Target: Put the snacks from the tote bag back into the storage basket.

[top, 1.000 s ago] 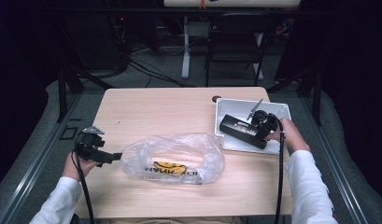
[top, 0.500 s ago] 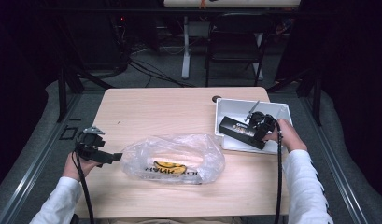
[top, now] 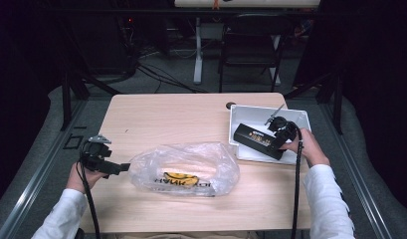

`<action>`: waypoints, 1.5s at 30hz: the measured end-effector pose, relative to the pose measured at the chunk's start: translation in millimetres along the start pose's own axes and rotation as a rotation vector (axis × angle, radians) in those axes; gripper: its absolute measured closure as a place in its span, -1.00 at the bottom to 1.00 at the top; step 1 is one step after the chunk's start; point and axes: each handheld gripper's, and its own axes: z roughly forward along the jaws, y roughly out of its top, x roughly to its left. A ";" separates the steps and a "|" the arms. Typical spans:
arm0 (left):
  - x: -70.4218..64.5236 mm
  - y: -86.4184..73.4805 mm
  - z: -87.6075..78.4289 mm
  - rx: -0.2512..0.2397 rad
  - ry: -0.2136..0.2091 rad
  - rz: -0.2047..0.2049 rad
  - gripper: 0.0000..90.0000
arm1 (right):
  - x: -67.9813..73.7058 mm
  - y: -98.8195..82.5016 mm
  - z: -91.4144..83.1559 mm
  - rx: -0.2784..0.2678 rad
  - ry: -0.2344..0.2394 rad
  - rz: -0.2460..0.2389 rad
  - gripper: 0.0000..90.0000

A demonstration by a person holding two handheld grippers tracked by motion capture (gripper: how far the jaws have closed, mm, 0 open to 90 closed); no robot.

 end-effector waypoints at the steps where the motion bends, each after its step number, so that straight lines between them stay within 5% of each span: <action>1: -0.2 0.1 0.0 0.000 0.001 0.002 -1.00 | 0.6 0.2 -2.7 0.008 -0.006 0.002 -0.67; 9: -0.3 -0.2 0.4 -0.002 0.005 0.000 -1.00 | 10.3 2.9 -16.6 -0.086 0.033 0.093 -0.84; 16: 0.4 -0.7 -0.3 -0.001 0.012 0.000 -1.00 | 16.9 10.8 -20.5 -0.103 0.051 0.150 -0.85; 19: 0.4 -0.8 -0.3 -0.001 0.012 0.000 -1.00 | 20.0 12.4 -20.3 -0.146 0.058 0.202 -0.83; 20: 0.4 -0.7 -0.1 0.000 0.011 0.001 -1.00 | 18.7 13.6 -22.1 -0.123 0.058 0.181 -0.82; 27: 0.0 -0.8 0.7 0.004 0.006 0.004 -1.00 | 22.7 19.2 -20.0 -0.167 0.038 0.230 -0.60; 33: 0.2 -0.7 2.0 0.013 0.003 0.005 -1.00 | 22.6 24.5 -21.5 -0.207 -0.014 0.271 -0.29; 39: -0.7 -0.5 2.7 0.015 -0.001 0.007 -1.00 | 22.5 36.9 -15.6 -0.235 -0.088 0.295 0.48; 45: 0.6 -1.0 2.7 0.016 0.000 0.007 -1.00 | 14.8 48.0 -6.2 -0.268 -0.116 0.336 0.94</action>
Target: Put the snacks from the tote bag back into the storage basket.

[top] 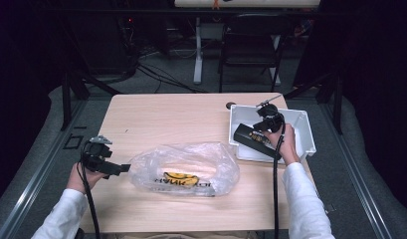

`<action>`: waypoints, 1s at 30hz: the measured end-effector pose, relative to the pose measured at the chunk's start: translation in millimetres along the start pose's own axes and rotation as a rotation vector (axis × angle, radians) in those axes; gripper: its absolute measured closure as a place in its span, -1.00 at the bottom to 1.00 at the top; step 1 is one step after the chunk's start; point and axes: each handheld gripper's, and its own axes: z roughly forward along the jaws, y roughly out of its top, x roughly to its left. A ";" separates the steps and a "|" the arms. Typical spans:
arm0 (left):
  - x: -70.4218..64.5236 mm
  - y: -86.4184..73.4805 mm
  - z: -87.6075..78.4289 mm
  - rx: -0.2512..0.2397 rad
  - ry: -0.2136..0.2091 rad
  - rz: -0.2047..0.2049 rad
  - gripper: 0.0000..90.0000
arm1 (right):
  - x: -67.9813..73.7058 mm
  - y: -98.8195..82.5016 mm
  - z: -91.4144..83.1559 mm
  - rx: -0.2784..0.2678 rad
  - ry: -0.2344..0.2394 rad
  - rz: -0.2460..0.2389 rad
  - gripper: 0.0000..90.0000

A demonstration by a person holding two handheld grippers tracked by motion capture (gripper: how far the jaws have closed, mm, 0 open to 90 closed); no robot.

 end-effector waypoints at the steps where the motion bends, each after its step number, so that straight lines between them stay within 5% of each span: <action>1: 0.0 0.0 0.3 0.001 0.000 0.000 -1.00 | -0.9 1.8 2.1 -0.002 -0.014 0.008 0.99; 13: 1.0 0.6 2.4 0.011 -0.008 0.011 -1.00 | -10.2 20.0 36.1 0.069 -0.065 0.049 1.00; 30: 0.0 0.3 1.2 0.009 -0.006 0.006 -1.00 | 0.3 14.6 44.5 0.115 0.002 0.060 1.00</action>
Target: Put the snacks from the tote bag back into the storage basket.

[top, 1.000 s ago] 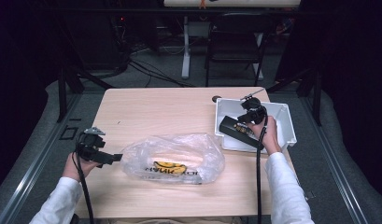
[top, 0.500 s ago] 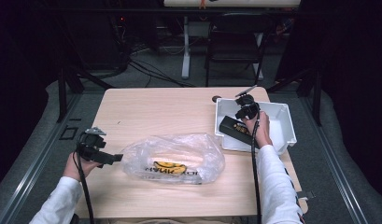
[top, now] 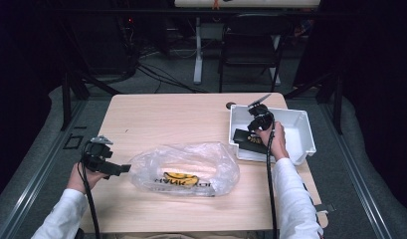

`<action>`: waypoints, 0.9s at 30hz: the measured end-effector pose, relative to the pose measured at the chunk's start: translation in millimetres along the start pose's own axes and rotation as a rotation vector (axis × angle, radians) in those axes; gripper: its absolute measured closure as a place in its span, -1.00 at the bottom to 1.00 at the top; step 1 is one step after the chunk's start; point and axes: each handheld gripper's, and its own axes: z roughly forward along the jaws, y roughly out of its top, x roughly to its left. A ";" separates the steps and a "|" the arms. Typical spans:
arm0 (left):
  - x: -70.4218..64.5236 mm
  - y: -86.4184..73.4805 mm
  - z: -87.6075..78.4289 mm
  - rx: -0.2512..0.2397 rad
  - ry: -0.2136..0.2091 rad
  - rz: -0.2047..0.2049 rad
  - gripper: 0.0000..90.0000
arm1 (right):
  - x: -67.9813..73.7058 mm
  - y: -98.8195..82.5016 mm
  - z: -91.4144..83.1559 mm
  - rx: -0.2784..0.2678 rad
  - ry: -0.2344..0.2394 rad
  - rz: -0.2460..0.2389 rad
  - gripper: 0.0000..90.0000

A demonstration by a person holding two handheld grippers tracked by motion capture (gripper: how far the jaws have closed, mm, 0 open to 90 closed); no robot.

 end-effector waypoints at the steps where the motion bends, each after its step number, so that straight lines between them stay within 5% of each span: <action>1: 0.1 -0.1 0.1 -0.001 -0.001 0.000 -1.00 | 0.8 -0.5 -0.7 0.008 -0.001 -0.002 1.00; 17: -1.5 0.4 -0.7 -0.001 0.002 0.006 -1.00 | 3.0 -11.4 -6.8 0.023 -0.049 0.019 0.99; 27: -2.4 0.3 -0.9 -0.005 0.001 0.008 -1.00 | 4.2 -12.8 -8.8 0.009 -0.019 -0.001 0.99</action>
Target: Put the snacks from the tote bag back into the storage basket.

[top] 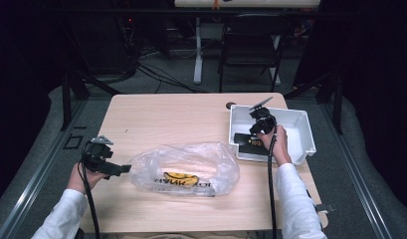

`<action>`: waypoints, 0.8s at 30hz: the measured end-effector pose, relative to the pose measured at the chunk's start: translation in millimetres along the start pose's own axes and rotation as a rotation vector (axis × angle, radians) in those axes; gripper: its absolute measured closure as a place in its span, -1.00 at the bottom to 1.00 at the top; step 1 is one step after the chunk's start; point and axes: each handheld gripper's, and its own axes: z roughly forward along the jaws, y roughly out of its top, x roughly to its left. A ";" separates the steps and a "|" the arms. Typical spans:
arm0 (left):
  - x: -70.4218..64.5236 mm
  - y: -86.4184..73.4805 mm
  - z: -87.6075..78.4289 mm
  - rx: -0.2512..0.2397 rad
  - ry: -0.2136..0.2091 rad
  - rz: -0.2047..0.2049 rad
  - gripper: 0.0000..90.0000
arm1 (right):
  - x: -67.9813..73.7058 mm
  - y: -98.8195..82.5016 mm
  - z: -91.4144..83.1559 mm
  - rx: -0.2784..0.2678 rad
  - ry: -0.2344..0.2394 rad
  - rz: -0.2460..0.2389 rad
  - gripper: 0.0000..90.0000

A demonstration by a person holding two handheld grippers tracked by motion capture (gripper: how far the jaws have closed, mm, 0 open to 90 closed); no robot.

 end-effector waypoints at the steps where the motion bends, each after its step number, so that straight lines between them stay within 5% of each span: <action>1: 0.3 0.1 -0.1 0.002 0.000 0.003 -1.00 | 0.3 0.0 -0.1 -0.001 -0.004 0.000 0.99; 10: -0.1 -0.3 -0.9 -0.008 0.013 0.004 -1.00 | -1.1 -2.8 -18.8 -0.052 -0.008 0.009 0.65; 17: 0.6 -0.3 -1.4 -0.011 0.015 0.003 -1.00 | -3.1 -14.8 -47.4 -0.081 0.021 0.032 0.02; 24: 0.5 -0.8 -1.7 -0.017 0.023 -0.001 -1.00 | 3.7 -35.6 -79.4 -0.120 0.042 0.015 -0.35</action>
